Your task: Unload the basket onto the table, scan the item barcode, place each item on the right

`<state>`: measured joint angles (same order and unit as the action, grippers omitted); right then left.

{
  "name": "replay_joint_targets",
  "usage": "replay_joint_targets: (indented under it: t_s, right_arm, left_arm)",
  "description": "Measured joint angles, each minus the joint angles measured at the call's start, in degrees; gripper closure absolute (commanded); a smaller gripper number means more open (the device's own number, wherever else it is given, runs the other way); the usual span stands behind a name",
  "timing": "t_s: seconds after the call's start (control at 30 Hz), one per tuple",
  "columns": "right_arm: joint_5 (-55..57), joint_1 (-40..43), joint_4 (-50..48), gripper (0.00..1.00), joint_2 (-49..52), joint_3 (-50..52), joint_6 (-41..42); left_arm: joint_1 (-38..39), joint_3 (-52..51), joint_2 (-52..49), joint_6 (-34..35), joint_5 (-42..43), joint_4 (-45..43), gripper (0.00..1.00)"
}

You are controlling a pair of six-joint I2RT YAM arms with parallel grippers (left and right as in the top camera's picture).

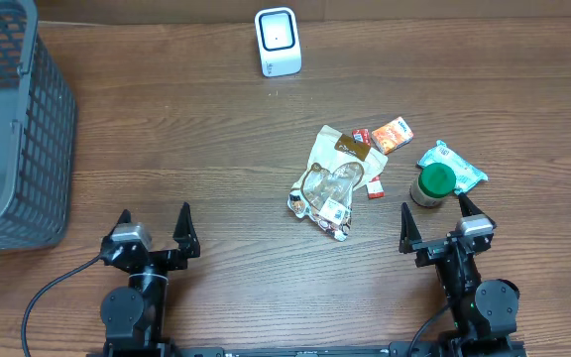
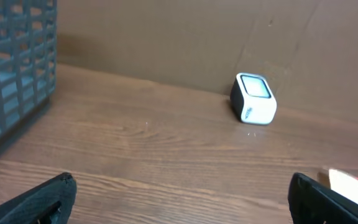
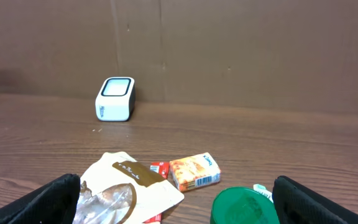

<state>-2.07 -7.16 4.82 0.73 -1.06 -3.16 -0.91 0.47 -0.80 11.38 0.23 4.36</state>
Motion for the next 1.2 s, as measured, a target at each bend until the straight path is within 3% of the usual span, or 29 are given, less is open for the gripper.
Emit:
replay_joint_targets:
  t_s: [0.27, 1.2]
  right_arm:
    - [0.0, 0.0, 0.0, 0.00, 0.0, 0.0, 0.0]
    - [0.0, 0.0, 0.0, 0.00, 0.0, 0.0, 0.0]
  left_arm:
    - [-0.1, 0.0, 0.0, -5.8, 0.3, 0.0, 0.00]
    - [-1.8, 0.0, 0.0, -7.1, 0.3, 0.0, 0.00]
